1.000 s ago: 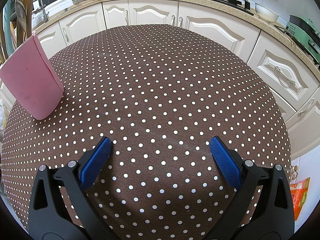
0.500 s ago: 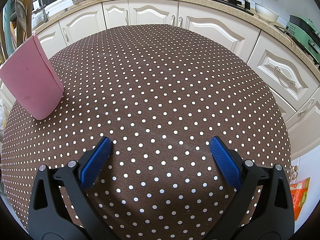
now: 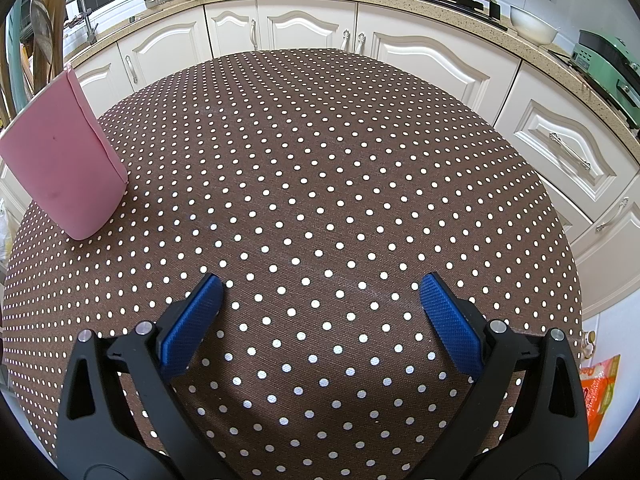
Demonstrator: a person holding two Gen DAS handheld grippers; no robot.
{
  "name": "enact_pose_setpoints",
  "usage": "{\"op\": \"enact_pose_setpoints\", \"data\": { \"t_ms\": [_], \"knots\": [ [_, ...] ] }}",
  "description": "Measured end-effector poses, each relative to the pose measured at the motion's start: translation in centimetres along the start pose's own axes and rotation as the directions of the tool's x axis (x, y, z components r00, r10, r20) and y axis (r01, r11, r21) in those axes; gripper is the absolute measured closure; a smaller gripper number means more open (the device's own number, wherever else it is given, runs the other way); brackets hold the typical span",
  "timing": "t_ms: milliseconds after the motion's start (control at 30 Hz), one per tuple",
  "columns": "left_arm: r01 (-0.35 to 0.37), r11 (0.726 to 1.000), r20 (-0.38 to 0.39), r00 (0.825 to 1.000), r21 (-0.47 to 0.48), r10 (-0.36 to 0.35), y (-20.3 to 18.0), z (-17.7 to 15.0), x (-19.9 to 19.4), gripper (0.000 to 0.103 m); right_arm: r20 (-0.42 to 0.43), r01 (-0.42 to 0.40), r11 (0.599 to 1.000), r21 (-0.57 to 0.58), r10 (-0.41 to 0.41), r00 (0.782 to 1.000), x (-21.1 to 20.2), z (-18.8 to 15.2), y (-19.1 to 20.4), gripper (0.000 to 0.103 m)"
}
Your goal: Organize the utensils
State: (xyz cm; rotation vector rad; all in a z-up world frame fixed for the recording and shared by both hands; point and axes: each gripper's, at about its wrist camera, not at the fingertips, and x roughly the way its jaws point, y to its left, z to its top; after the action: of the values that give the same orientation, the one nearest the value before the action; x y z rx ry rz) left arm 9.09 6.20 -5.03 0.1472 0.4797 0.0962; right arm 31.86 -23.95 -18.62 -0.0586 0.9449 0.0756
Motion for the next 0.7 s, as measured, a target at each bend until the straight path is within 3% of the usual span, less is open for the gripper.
{"op": "enact_pose_setpoints", "data": {
  "t_ms": [700],
  "knots": [
    [0.003, 1.0, -0.002, 1.0, -0.018, -0.003, 0.3, -0.13, 0.01, 0.012, 0.0, 0.0, 1.0, 0.0, 0.0, 1.0, -0.02, -0.03, -0.04, 0.006]
  ]
}}
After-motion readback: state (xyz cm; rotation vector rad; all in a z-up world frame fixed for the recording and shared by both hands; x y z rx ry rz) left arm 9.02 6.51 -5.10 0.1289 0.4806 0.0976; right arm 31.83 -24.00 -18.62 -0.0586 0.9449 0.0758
